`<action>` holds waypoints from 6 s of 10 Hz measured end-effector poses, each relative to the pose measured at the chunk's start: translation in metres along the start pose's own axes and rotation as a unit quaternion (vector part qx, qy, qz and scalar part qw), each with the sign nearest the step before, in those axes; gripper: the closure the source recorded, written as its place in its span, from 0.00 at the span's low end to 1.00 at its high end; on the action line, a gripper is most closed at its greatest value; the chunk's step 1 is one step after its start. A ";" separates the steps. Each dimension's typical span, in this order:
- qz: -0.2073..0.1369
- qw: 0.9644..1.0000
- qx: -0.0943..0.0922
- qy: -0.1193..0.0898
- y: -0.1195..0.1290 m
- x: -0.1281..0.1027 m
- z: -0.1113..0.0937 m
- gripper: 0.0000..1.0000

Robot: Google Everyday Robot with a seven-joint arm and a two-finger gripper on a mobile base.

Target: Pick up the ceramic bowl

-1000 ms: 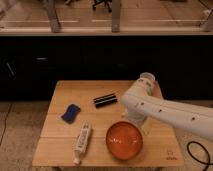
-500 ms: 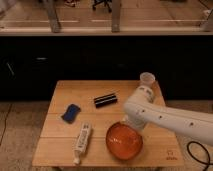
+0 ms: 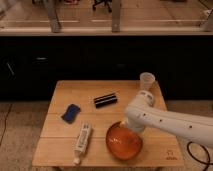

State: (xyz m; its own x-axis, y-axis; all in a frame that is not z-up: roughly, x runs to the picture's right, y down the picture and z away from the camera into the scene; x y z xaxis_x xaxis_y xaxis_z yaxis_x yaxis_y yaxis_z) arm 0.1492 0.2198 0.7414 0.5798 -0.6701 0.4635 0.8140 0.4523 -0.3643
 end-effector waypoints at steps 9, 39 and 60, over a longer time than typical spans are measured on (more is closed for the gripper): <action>-0.014 0.999 0.016 -0.034 0.007 0.005 0.042 0.20; -0.004 0.998 0.044 -0.047 -0.015 0.039 0.043 1.00; -0.038 0.996 0.076 -0.035 -0.019 0.079 0.001 1.00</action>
State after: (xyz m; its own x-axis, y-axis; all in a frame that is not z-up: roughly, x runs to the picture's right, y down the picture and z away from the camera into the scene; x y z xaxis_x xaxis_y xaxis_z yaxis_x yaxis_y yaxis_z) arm 0.1795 0.1587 0.7862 0.5137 -0.6656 0.5414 0.8480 0.4899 -0.2022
